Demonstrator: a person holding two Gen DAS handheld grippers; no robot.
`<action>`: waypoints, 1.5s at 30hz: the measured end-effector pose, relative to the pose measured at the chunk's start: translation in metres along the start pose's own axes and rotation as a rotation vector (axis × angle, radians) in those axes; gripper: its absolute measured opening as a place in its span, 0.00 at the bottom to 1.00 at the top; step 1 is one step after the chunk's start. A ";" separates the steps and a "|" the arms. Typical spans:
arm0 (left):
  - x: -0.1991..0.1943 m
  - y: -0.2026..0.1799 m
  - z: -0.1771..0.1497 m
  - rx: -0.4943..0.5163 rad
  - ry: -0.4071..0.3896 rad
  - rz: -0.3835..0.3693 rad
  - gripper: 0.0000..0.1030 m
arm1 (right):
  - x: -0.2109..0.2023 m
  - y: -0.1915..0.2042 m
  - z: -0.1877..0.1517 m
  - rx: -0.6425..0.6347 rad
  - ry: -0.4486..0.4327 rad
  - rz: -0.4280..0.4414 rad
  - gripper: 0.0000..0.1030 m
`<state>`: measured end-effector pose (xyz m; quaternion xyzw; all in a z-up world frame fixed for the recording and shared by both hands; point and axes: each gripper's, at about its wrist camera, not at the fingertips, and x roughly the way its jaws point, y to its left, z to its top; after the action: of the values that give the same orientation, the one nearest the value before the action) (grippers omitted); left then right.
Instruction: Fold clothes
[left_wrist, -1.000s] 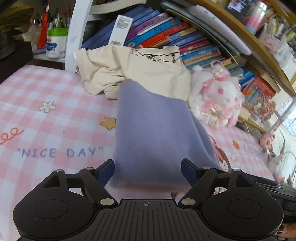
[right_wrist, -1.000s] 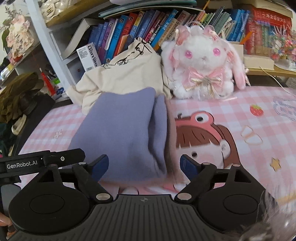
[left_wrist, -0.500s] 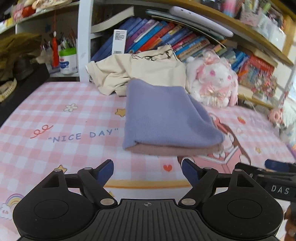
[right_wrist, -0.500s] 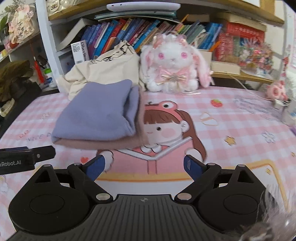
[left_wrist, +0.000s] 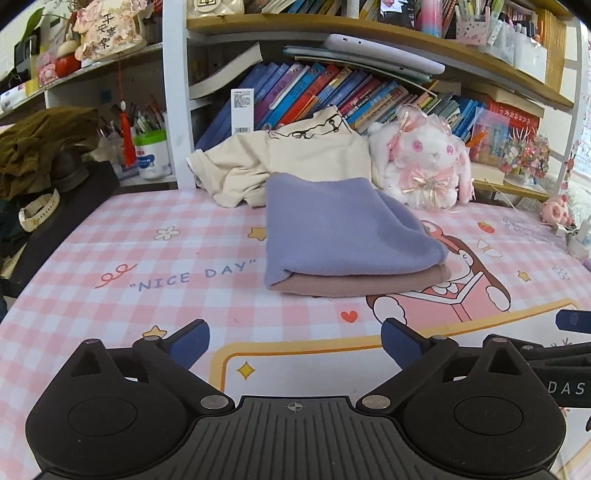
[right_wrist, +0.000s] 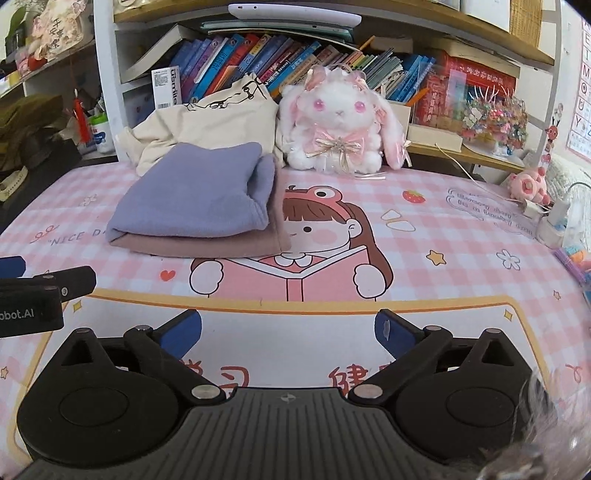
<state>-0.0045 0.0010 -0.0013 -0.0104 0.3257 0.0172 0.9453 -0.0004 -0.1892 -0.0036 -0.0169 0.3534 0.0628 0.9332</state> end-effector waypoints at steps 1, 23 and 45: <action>0.000 0.000 0.000 0.002 0.000 0.000 0.99 | 0.000 -0.001 0.000 0.005 0.002 -0.002 0.99; 0.004 0.003 0.000 0.011 0.042 0.012 1.00 | 0.003 -0.002 -0.002 0.043 0.039 -0.013 1.00; 0.009 0.001 0.000 0.021 0.062 0.014 1.00 | 0.008 -0.002 0.000 0.042 0.052 -0.009 1.00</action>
<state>0.0025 0.0026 -0.0069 0.0011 0.3551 0.0201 0.9346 0.0057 -0.1898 -0.0093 -0.0007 0.3785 0.0508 0.9242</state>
